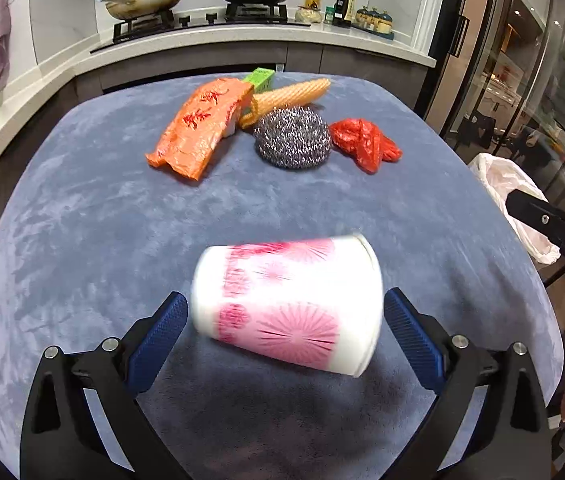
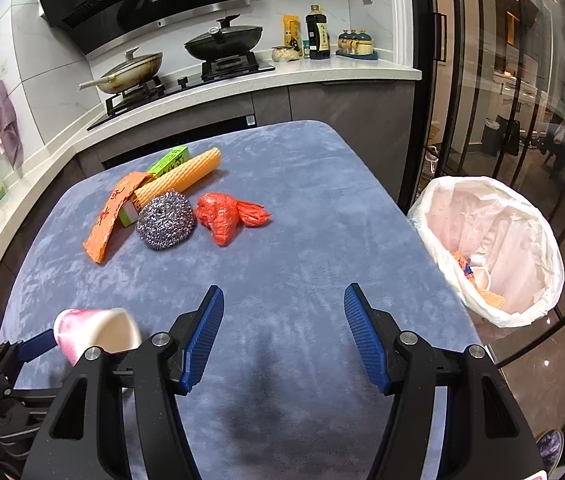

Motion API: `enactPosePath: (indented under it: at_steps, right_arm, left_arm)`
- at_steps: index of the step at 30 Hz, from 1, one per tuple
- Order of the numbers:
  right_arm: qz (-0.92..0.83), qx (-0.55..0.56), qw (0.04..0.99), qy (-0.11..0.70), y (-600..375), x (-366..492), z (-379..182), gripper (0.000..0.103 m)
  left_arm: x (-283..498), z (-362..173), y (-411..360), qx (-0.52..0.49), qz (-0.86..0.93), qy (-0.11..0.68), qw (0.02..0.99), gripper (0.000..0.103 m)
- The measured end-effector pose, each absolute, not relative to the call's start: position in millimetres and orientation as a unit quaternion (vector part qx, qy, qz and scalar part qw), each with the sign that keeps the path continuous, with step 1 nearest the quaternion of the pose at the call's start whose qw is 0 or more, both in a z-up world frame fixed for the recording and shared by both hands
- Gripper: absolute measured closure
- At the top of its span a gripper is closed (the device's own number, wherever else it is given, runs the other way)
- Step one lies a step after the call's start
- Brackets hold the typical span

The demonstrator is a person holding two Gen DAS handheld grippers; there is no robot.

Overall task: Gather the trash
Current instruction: 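Return both tools to the table and grasp the pink paper cup with the left tool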

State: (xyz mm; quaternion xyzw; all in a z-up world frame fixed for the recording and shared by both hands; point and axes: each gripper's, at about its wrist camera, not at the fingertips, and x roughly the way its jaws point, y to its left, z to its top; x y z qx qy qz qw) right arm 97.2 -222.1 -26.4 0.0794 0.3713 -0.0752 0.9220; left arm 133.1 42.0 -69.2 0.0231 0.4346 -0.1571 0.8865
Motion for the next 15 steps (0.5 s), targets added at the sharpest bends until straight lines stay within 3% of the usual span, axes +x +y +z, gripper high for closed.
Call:
enactPosePath:
  at_steps: [3,7,15]
  right_arm:
    - [-0.073,0.077,0.921,0.375,-218.9,100.3,-29.2,0.042]
    - [-0.068,0.077,0.920,0.378,-214.6,103.7,-31.9,0.042]
    - [-0.060,0.075,0.918,0.384,-205.3,114.3,-37.0,0.042]
  left_arm:
    - [133.1,-72.4,40.0,0.031,-0.155,0.436,0.886,0.010]
    - [136.3,-76.9,40.4,0.028,-0.157,0.448,0.880,0.020]
    - [138.2,-68.0,52.0,0.022,-0.137,0.437,0.889,0.021]
